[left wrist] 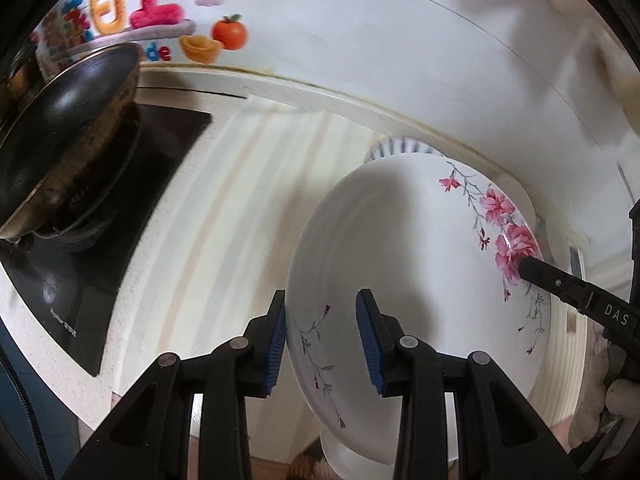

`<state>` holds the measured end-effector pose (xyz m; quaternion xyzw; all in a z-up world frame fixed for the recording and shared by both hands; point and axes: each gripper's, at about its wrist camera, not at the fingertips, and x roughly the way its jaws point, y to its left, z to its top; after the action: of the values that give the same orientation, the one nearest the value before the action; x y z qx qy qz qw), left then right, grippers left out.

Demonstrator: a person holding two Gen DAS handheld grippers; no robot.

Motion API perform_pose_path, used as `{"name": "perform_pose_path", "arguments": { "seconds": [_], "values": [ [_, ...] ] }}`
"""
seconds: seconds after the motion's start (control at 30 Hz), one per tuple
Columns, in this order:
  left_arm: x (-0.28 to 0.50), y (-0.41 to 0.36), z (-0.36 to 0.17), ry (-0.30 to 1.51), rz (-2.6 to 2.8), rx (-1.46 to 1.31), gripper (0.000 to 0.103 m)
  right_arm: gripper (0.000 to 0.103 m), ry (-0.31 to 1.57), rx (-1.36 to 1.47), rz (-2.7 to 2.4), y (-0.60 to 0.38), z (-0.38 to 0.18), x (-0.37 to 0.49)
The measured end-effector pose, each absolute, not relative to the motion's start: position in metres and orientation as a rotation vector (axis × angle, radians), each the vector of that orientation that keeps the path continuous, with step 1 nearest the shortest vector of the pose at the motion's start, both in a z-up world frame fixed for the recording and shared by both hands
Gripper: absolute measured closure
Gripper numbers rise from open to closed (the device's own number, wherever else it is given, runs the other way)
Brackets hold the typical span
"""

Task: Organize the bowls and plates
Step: 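Lift the two stacked plates with the right gripper toward the blue-striped plate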

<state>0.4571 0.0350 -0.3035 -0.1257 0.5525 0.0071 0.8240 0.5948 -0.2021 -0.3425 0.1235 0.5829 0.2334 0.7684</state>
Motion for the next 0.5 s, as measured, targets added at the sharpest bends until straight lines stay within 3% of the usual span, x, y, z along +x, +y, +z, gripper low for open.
{"name": "perform_pose_path", "arguments": {
  "seconds": [0.5],
  "values": [
    [0.420,-0.021,-0.352,1.308,-0.109,-0.076,0.072,0.084,1.387,0.390,0.384,-0.274,-0.396,0.480]
  ]
}}
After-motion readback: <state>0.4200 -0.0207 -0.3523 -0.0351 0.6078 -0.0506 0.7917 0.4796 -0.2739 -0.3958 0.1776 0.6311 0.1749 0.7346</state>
